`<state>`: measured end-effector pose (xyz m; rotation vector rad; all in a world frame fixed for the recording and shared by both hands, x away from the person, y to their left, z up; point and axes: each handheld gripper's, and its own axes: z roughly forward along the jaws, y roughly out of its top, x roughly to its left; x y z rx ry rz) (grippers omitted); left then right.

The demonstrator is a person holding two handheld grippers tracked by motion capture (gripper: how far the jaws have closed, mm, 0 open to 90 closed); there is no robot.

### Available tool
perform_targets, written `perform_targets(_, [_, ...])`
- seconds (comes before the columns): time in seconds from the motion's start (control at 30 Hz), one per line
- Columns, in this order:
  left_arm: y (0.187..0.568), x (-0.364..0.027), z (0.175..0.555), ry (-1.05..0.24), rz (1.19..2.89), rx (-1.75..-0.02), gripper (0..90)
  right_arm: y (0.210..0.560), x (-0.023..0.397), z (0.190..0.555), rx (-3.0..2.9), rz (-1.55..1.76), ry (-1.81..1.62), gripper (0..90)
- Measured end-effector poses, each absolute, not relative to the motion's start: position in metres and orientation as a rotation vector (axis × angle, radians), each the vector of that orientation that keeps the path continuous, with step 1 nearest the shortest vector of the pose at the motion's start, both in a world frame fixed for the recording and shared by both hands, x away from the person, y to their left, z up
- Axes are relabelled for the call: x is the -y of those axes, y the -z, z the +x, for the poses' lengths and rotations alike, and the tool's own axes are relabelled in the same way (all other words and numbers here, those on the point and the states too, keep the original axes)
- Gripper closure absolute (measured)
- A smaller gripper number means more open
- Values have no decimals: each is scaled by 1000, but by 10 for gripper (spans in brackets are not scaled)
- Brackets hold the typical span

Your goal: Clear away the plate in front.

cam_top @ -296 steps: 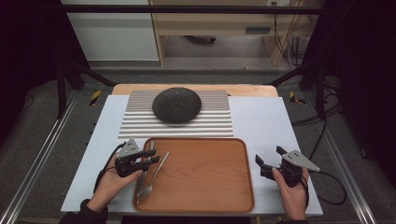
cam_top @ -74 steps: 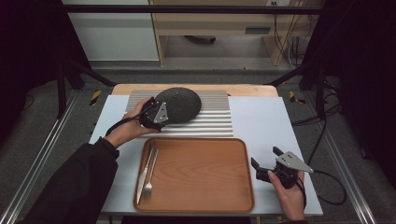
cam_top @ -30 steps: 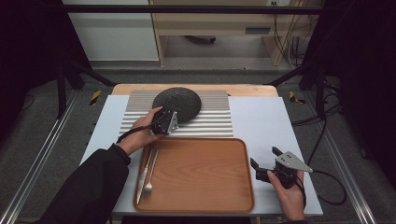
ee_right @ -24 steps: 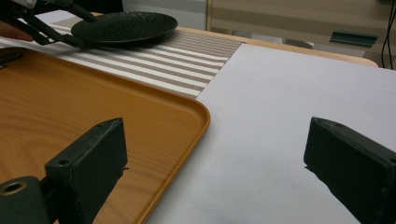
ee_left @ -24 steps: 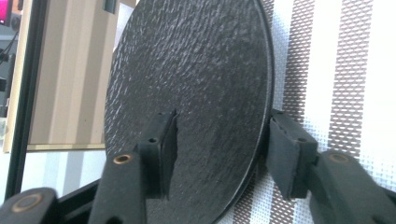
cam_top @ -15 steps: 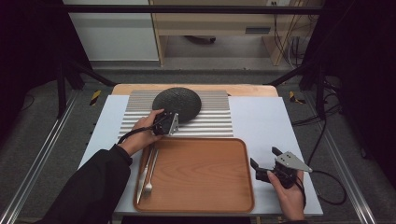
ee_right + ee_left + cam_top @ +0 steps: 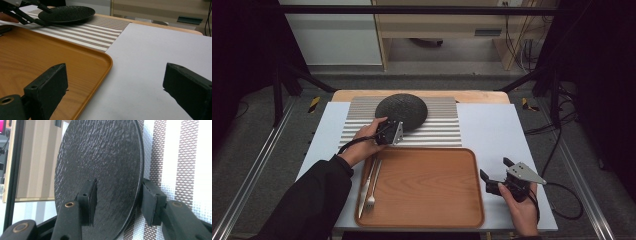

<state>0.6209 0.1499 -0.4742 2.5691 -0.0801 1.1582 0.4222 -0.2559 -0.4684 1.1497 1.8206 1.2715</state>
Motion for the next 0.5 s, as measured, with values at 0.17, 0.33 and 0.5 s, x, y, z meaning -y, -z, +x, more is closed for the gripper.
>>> perform_targets(0.17, [475,-150,621,-1168,2572,85,515,468,256,422,-1819,1147,-1274,60])
perform_targets(0.33, [476,-149,621,-1190,2576,103,536,468,256,422,-1821,1149,-1274,60])
perform_targets(0.5, [479,-148,620,-1239,2568,137,557,469,256,422,-1822,1150,-1274,60])
